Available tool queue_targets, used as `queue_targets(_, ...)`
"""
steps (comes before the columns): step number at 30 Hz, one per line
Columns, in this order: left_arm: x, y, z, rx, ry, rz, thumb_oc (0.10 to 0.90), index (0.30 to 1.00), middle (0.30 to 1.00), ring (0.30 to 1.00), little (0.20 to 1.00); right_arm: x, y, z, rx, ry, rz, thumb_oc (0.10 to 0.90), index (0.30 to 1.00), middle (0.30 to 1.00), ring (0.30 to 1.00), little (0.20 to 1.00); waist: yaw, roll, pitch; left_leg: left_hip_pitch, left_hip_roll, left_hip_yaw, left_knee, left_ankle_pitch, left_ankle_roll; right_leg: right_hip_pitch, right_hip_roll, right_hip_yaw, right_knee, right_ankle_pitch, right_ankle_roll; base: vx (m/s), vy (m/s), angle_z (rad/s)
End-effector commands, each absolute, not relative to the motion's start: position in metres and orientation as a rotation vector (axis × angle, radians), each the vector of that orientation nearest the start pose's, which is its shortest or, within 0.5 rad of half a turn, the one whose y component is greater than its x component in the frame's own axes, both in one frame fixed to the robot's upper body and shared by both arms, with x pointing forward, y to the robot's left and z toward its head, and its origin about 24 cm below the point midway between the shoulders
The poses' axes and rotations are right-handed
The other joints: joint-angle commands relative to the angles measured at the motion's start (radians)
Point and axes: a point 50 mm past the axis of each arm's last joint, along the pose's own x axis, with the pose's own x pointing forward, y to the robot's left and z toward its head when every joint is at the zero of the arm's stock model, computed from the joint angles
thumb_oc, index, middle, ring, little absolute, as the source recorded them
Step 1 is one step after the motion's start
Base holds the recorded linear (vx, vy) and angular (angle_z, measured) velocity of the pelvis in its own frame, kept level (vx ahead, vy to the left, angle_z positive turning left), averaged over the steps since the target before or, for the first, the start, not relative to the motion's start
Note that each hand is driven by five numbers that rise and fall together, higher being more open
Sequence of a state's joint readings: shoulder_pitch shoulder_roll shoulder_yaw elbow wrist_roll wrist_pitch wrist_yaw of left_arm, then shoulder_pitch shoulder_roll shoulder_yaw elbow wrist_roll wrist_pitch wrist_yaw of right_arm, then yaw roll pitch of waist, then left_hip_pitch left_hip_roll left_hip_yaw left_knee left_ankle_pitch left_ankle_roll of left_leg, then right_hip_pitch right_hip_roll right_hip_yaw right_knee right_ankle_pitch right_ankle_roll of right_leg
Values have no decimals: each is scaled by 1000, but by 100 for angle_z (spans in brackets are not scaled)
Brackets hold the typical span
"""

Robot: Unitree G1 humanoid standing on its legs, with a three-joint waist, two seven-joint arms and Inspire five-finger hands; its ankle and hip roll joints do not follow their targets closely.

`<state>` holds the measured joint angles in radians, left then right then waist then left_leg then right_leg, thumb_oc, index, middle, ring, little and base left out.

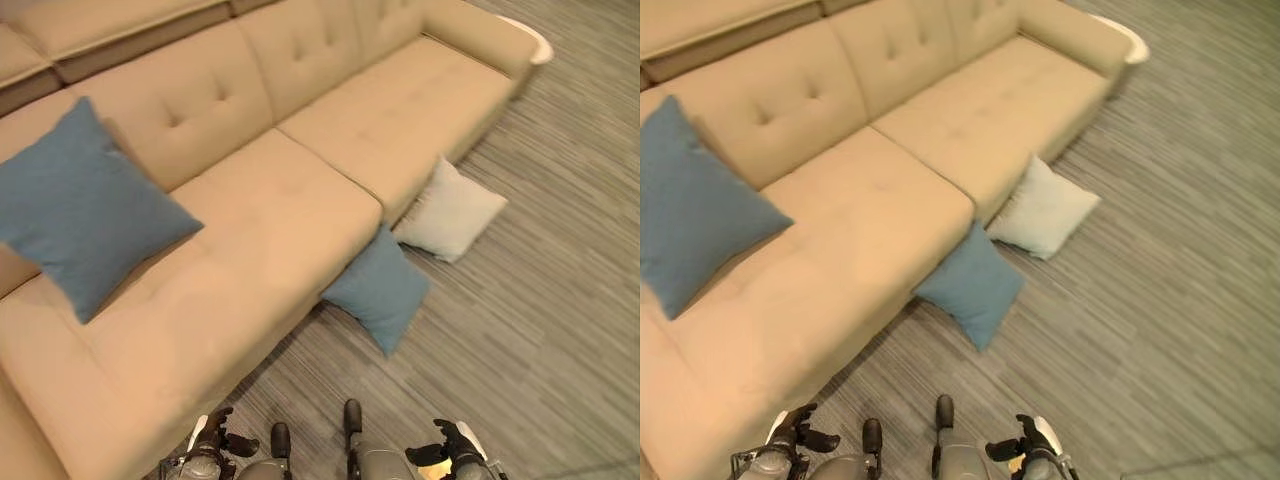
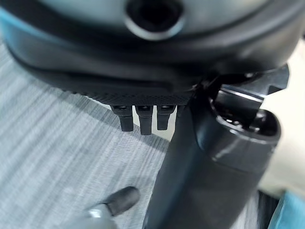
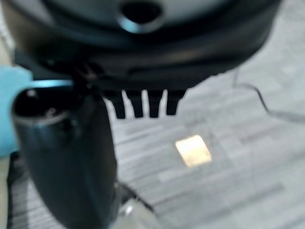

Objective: Pick up all the scattered cushions and arrange them neatly on the sofa.

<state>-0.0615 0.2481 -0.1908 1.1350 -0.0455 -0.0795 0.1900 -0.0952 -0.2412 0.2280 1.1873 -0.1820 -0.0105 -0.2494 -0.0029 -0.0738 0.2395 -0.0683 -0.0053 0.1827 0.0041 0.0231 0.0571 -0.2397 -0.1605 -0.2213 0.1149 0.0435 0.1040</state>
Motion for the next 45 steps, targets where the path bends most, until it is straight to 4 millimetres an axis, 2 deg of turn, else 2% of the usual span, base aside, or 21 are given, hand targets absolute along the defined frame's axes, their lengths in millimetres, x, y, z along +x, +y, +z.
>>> queue_targets(1,136,239,-143,416,985,164,800,900,900,900,900,143,-257,-136,-722,996,-115,800,900,900,900,900,18,10,-46,-29,-2,-125,42,-83,-27,31,44,-25,41,-53,-4,-83,-62,-71)
queue_targets(3,130,241,-144,398,1004,192,800,900,900,900,900,145,-260,-135,-724,993,-128,800,900,900,900,900,42,25,-55,-13,26,-83,25,-81,-28,63,-1,-112,84,-77,-8,-57,-118,-95)
queue_targets(5,130,243,-144,388,1008,211,800,900,900,900,900,148,-260,-134,-722,986,-135,800,900,900,900,900,51,33,-59,-10,41,-64,25,-81,-30,71,-27,-134,117,-83,-7,-13,-141,-103)
queue_targets(7,126,244,-145,386,1018,228,800,900,900,900,900,149,-260,-133,-715,979,-150,800,900,900,900,900,47,28,-71,0,53,-39,42,-95,-38,103,-16,-66,81,-75,6,52,-249,-61)
queue_targets(10,125,244,-145,381,1015,236,800,900,900,900,900,148,-260,-133,-706,984,-160,800,900,900,900,900,45,18,-80,5,66,-19,84,-121,-47,132,3,-41,29,-78,11,83,-270,-88)
queue_targets(13,138,225,-145,377,972,163,800,900,900,900,900,145,-275,-129,-730,990,-213,800,900,900,900,900,21,19,-54,-52,123,-9,278,-145,-69,163,59,9,-23,-103,-28,57,-291,-44)
queue_targets(15,142,220,-144,383,957,141,800,900,900,900,900,141,-279,-129,-734,998,-228,800,900,900,900,900,16,21,-49,-60,129,-19,311,-132,-75,168,70,17,-26,-107,-38,53,-129,-35)
queue_targets(17,149,215,-141,384,928,115,800,900,900,900,900,135,-282,-130,-737,1018,-237,800,900,900,900,900,18,18,-43,-89,102,-74,349,-108,-79,172,81,31,-31,-111,-49,66,-113,-31)
queue_targets(19,155,212,-139,388,901,96,800,900,900,900,900,127,-283,-133,-736,1043,-241,800,900,900,900,900,32,8,-38,-129,20,-150,339,-146,-72,187,95,57,-47,-114,-46,80,-96,-44)
queue_targets(21,156,210,-139,393,900,86,800,900,900,900,900,125,-284,-133,-742,1051,-241,800,900,900,900,900,33,5,-40,-143,3,-161,318,-144,-73,193,100,65,-55,-114,-43,121,-77,-47)
queue_targets(27,154,210,-141,430,920,61,800,900,900,900,900,118,-285,-136,-757,1085,-234,800,900,900,900,900,62,27,-37,-232,-70,-171,175,-13,-84,266,177,128,-90,-138,-53,199,-37,-31)
queue_targets(29,145,214,-144,406,950,87,800,900,900,900,900,115,-280,-139,-757,1093,-206,800,900,900,900,900,78,29,-49,-201,-74,-180,152,-22,-68,299,191,164,-91,-162,-55,299,38,-100)
queue_targets(32,140,219,-144,376,964,113,800,900,900,900,900,117,-275,-140,-761,1088,-178,800,900,900,900,900,94,17,-64,-169,-70,-175,150,-39,-51,302,179,170,-54,-184,-47,226,53,-74)
queue_targets(34,135,222,-146,366,980,129,800,900,900,900,900,121,-272,-140,-761,1080,-158,800,900,900,900,900,110,12,-80,-130,-65,-156,131,-56,-33,291,162,153,15,-181,-24,233,74,-61)
queue_targets(35,135,226,-145,373,982,137,800,900,900,900,900,127,-268,-139,-765,1060,-132,800,900,900,900,900,104,16,-77,-95,-56,-148,125,-73,-10,220,141,142,177,-136,21,192,54,-78)
queue_targets(37,139,229,-143,389,969,136,800,900,900,900,900,136,-266,-137,-764,1032,-128,800,900,900,900,900,87,25,-65,-72,-49,-150,125,-83,3,155,121,120,299,-90,64,125,26,-36)
queue_targets(38,141,230,-141,391,959,140,800,900,900,900,900,140,-264,-135,-756,1015,-129,800,900,900,900,900,84,34,-62,-59,-42,-149,121,-90,6,126,97,97,332,-75,67,106,3,30)
queue_targets(39,144,231,-140,393,950,141,800,900,900,900,900,143,-264,-134,-753,1004,-132,800,900,900,900,900,82,41,-58,-46,-38,-151,118,-98,9,109,62,62,341,-82,63,189,-37,52)
queue_targets(40,149,230,-138,395,933,136,800,900,900,900,900,149,-264,-132,-759,986,-132,800,900,900,900,900,78,57,-58,-21,-28,-165,104,-112,6,85,20,14,281,-121,27,155,-48,36)
queue_targets(43,153,228,-137,403,921,126,800,900,900,900,900,153,-267,-129,-771,976,-132,800,900,900,900,900,65,61,-53,-2,-30,-187,98,-123,-1,66,2,19,201,-105,19,181,-116,8)
queue_targets(45,156,229,-136,414,913,127,800,900,900,900,900,158,-269,-126,-782,959,-138,800,900,900,900,900,53,67,-45,19,-31,-208,90,-138,-12,17,-28,49,104,-50,33,180,-209,30)
